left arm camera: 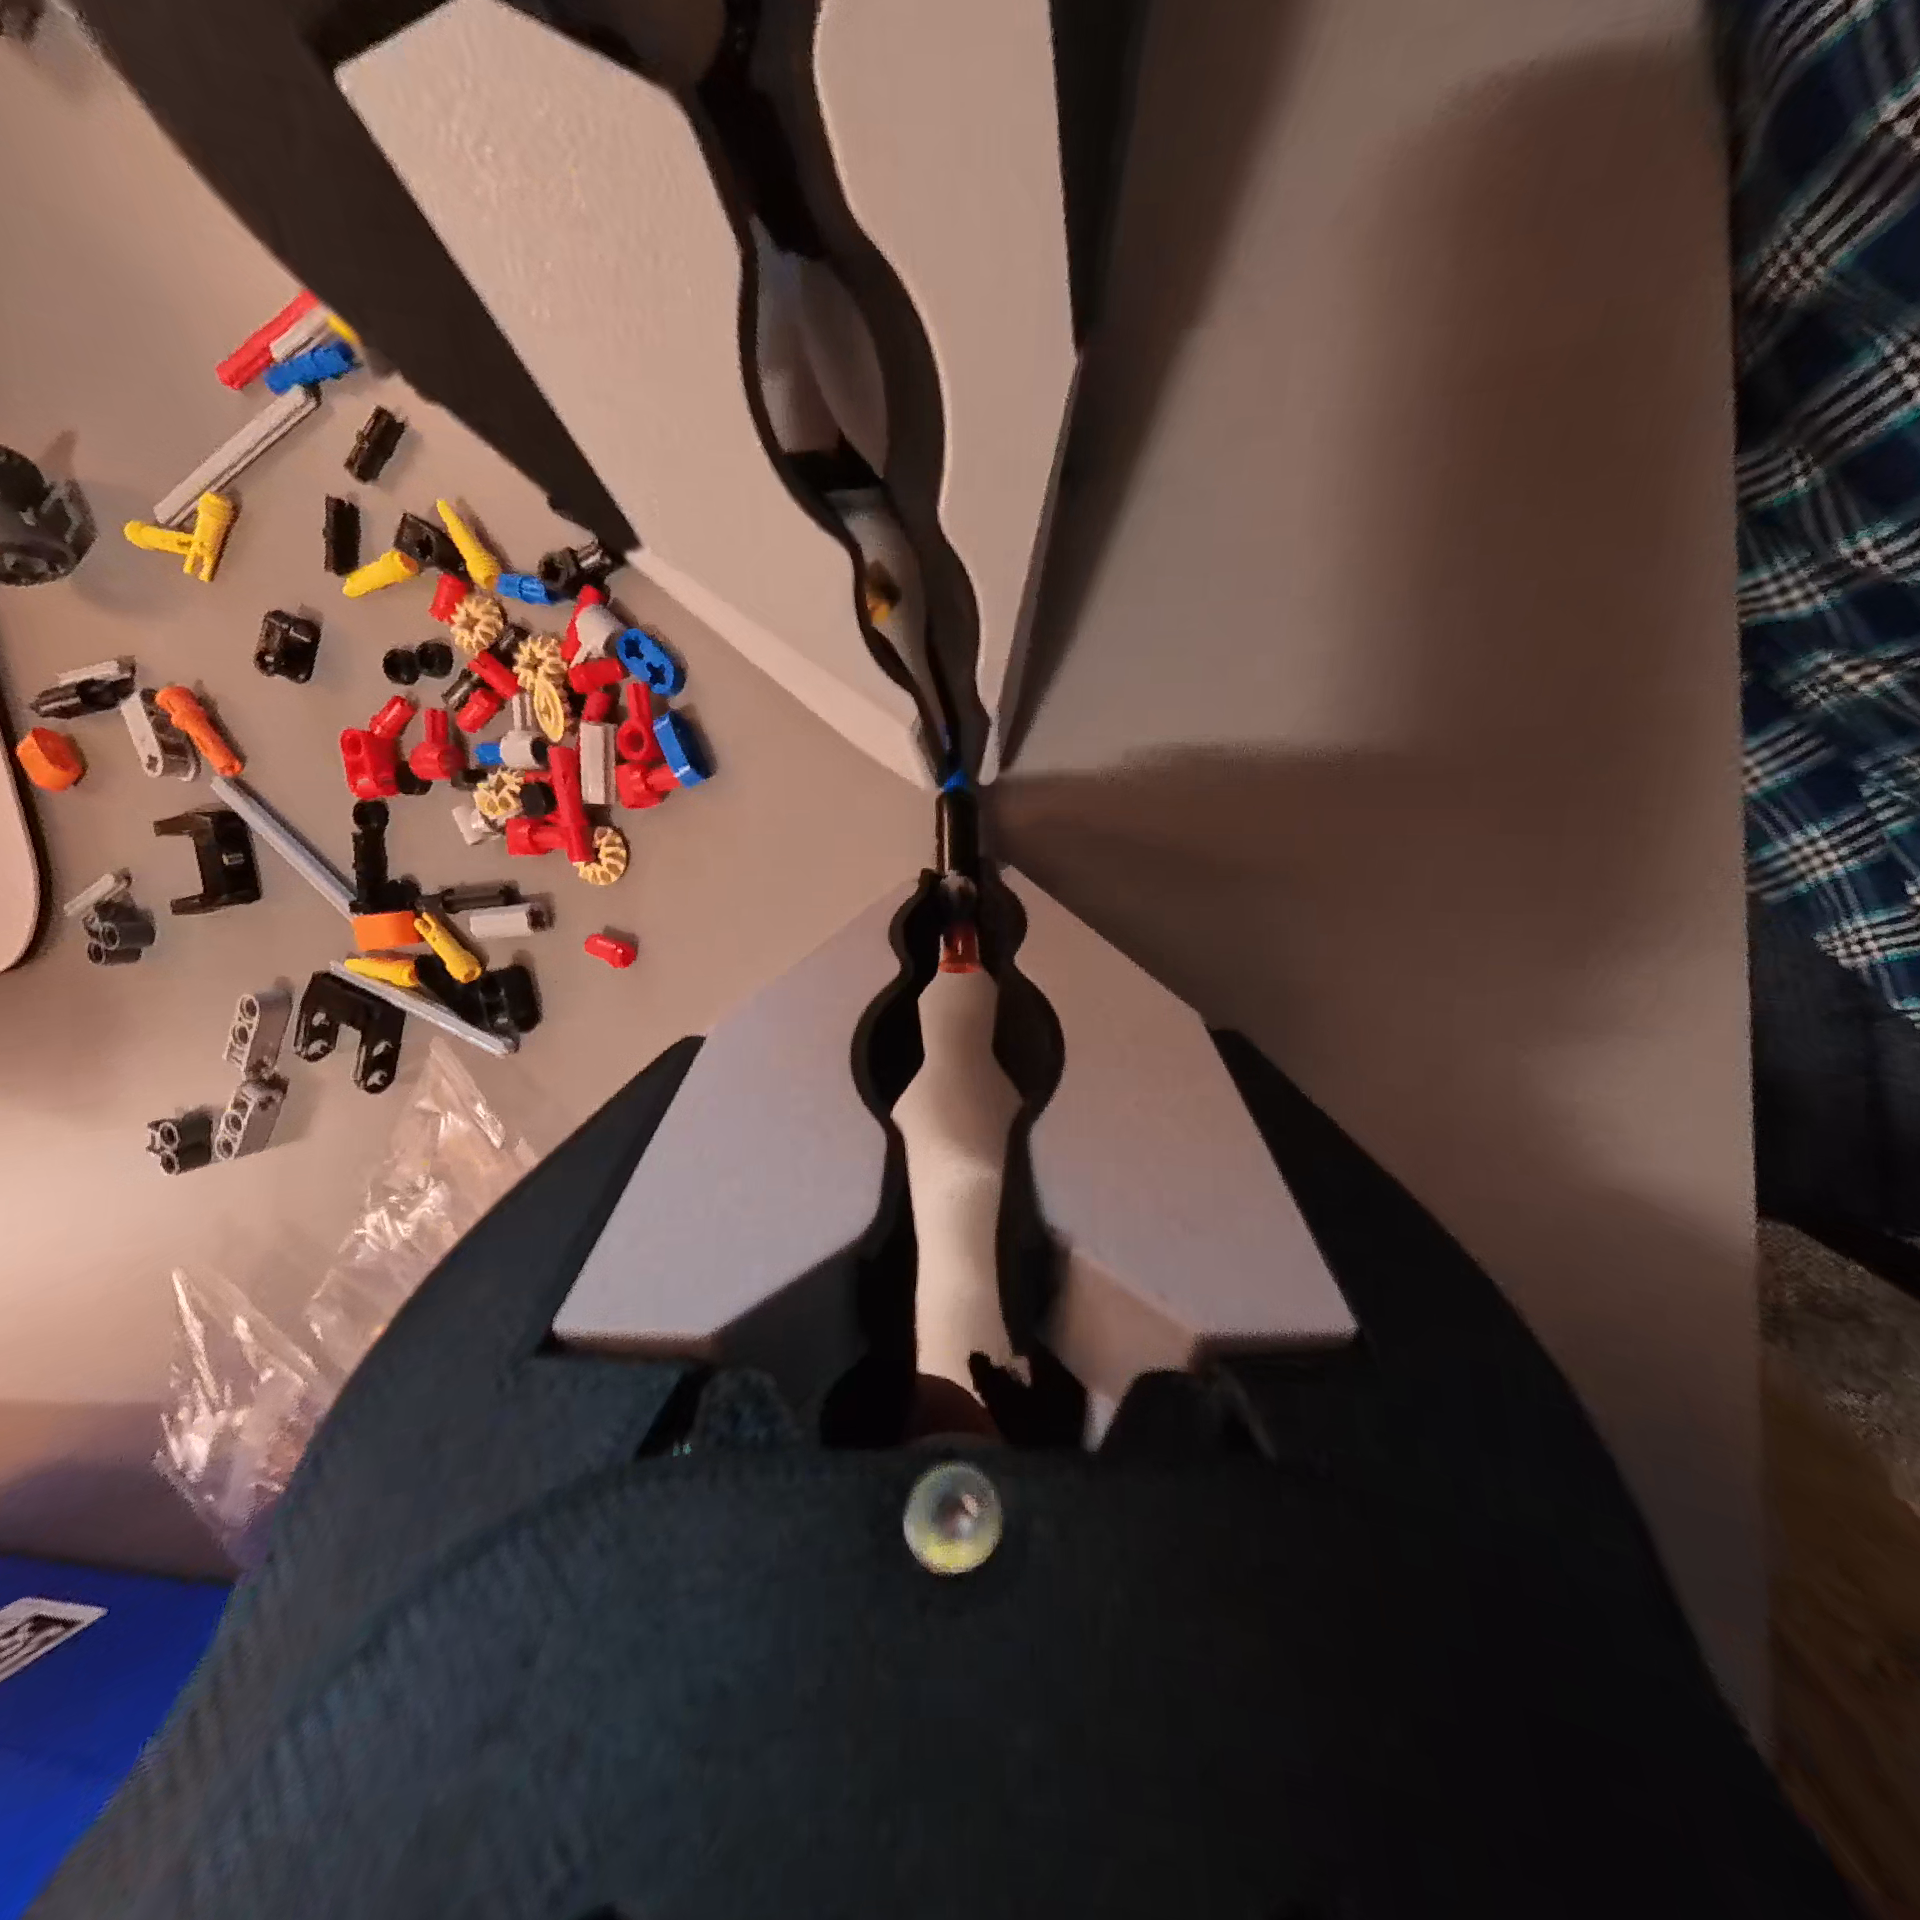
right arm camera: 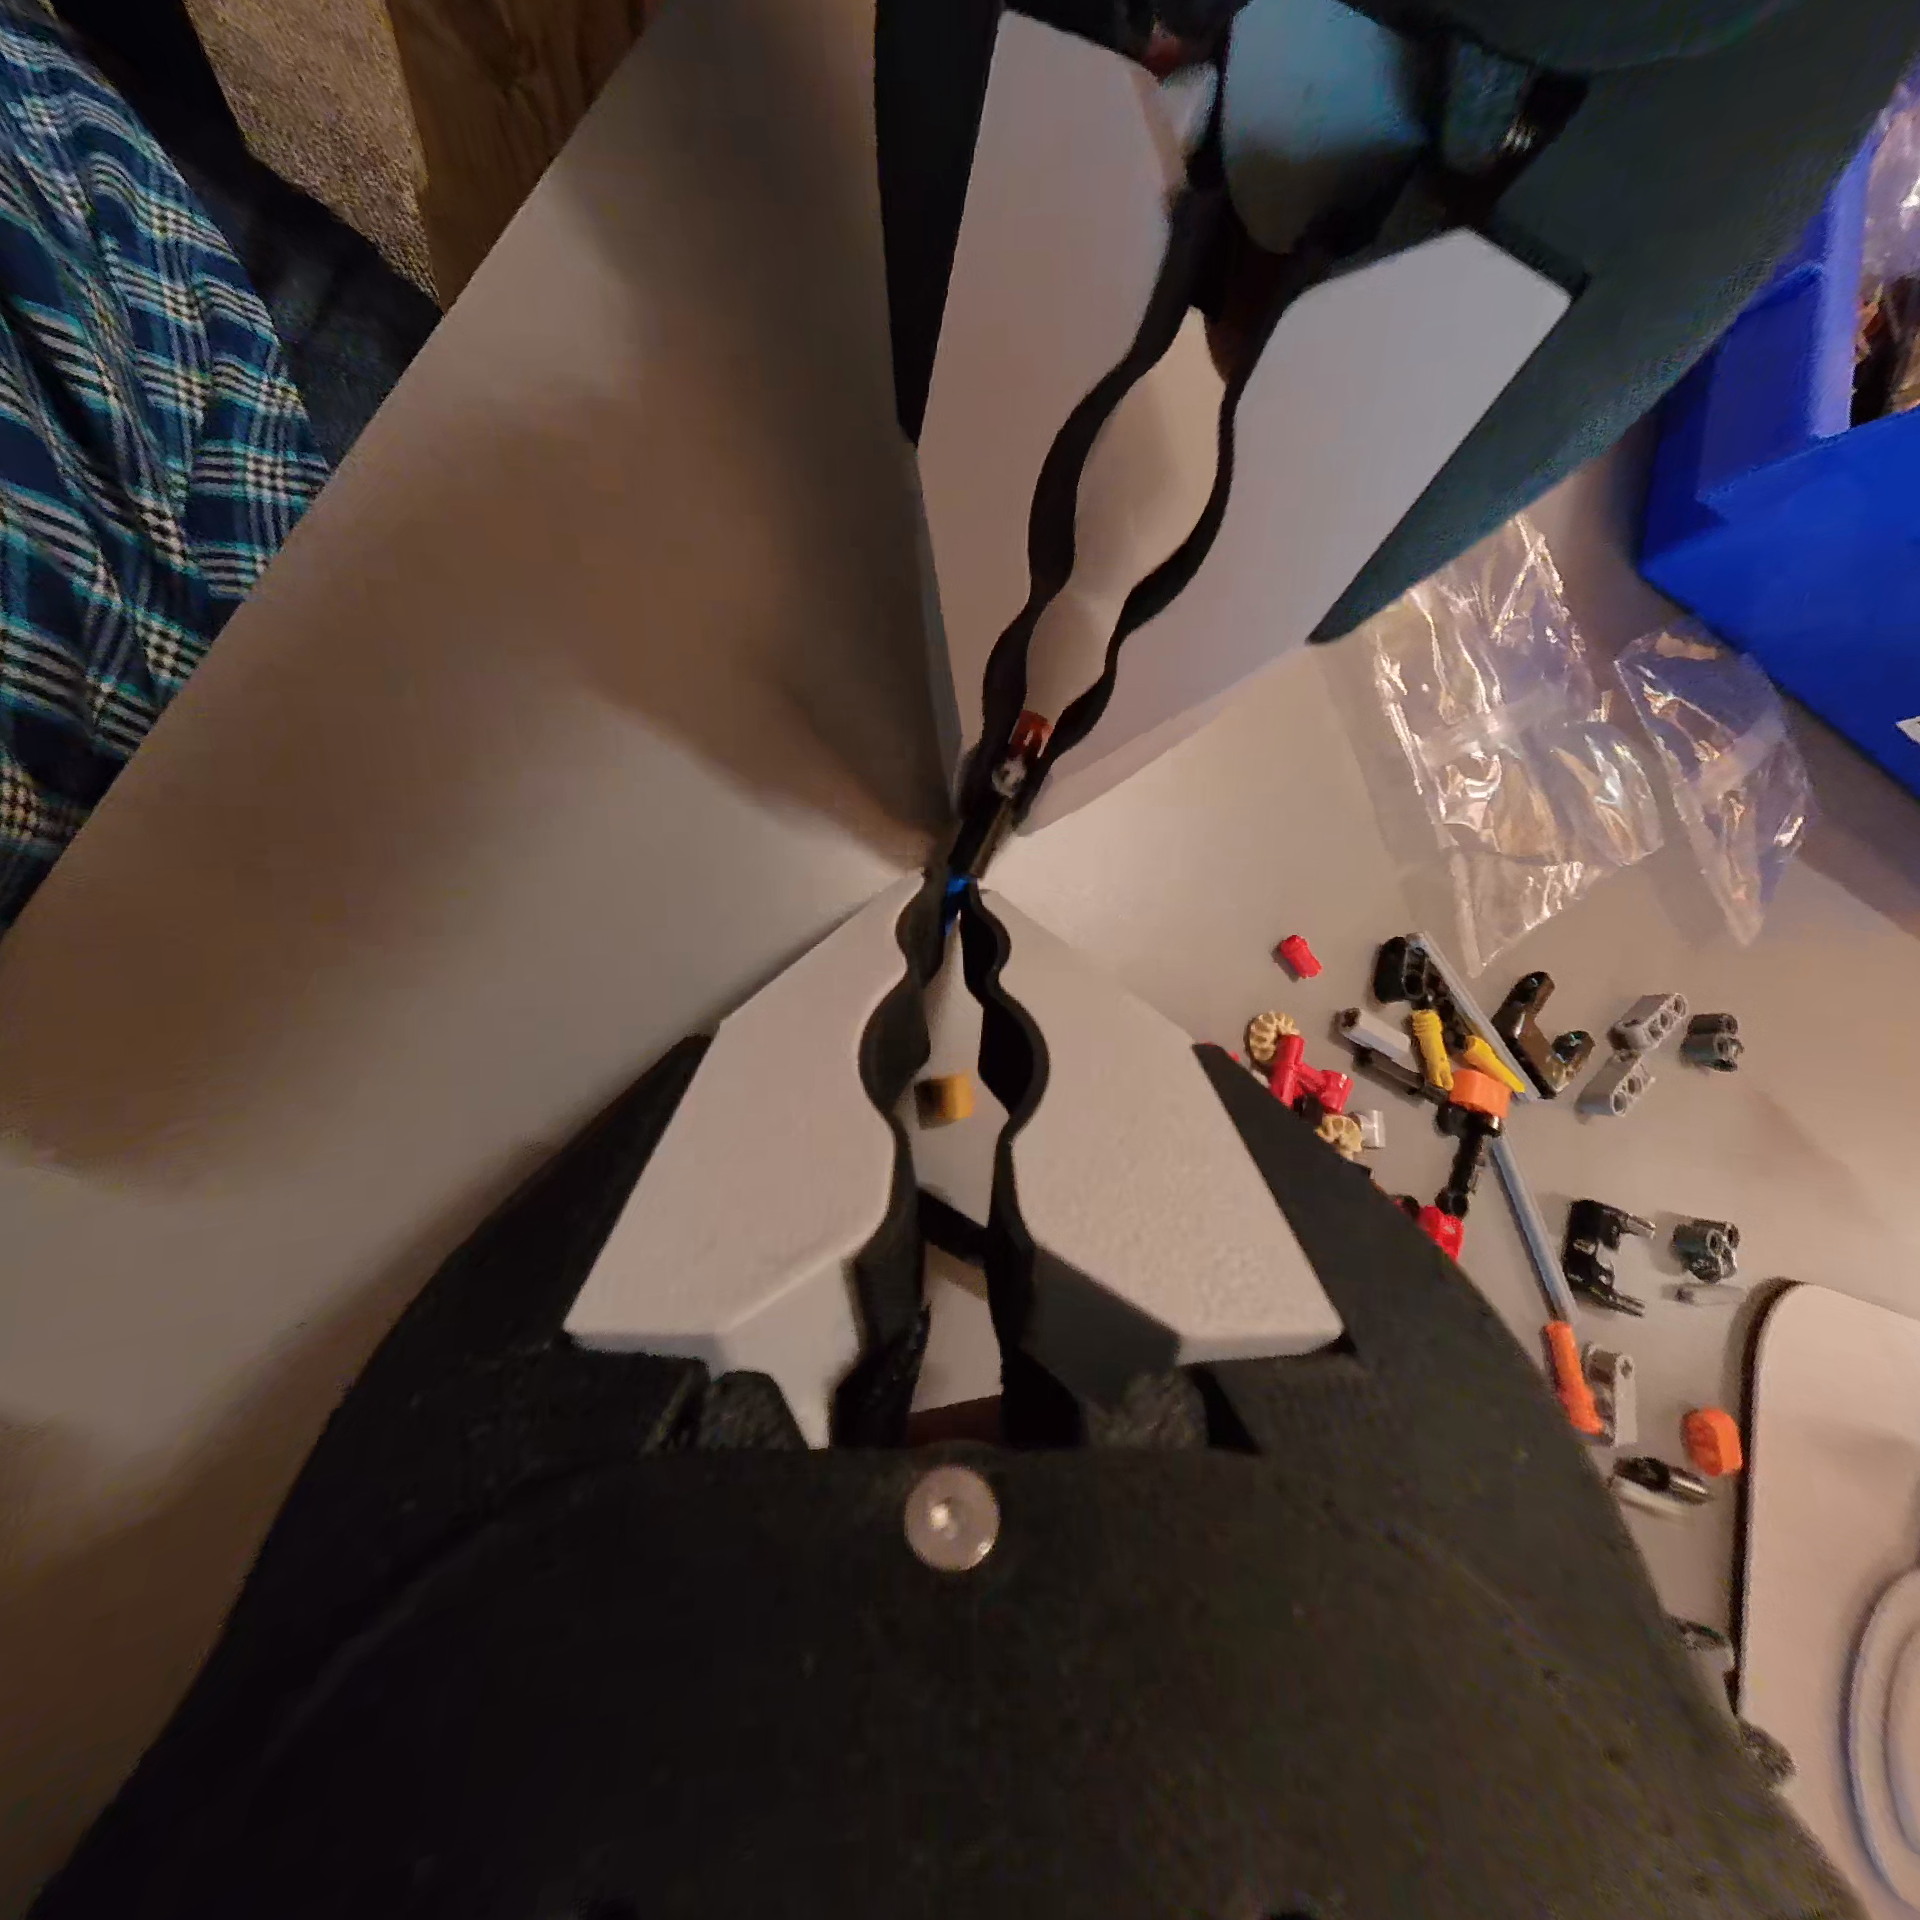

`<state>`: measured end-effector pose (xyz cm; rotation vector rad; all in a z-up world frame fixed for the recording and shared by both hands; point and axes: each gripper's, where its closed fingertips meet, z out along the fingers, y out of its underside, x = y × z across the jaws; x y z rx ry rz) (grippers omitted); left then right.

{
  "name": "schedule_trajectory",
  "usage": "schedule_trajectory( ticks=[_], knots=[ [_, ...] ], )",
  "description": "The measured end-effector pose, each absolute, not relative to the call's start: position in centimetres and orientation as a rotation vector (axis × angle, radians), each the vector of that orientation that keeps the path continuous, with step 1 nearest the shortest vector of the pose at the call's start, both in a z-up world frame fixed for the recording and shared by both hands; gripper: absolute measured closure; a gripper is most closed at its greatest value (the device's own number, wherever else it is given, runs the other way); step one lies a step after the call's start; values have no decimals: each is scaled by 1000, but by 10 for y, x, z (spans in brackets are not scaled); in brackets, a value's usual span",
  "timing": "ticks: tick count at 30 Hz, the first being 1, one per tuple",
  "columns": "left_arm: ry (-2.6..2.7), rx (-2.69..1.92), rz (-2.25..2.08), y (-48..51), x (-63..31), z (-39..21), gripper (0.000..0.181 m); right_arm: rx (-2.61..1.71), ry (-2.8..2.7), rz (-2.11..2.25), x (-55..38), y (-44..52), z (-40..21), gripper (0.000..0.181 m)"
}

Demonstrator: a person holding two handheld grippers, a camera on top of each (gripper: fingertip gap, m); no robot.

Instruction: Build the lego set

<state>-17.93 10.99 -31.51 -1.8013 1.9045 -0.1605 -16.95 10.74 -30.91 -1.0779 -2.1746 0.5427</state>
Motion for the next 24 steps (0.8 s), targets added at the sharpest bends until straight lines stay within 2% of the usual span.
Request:
schedule_trajectory(
  ticks=[1, 9, 16, 24],
  knots=[
    [1916, -1801, -154, 110, -179, -315, 177, -1082, -2178, 543, -169, 107, -309, 181],
    [1866, -1819, -171, 112, -180, -315, 177, -1142, -2146, 574, -169, 110, -309, 181],
    [1764, -1729, -61, 116, -172, -313, 177, -1285, -2081, 582, -162, 115, -304, 171],
    [1627, -1642, 6, 123, -161, -291, 177, -1309, -2007, 501, -157, 122, -291, 180]
  ],
)
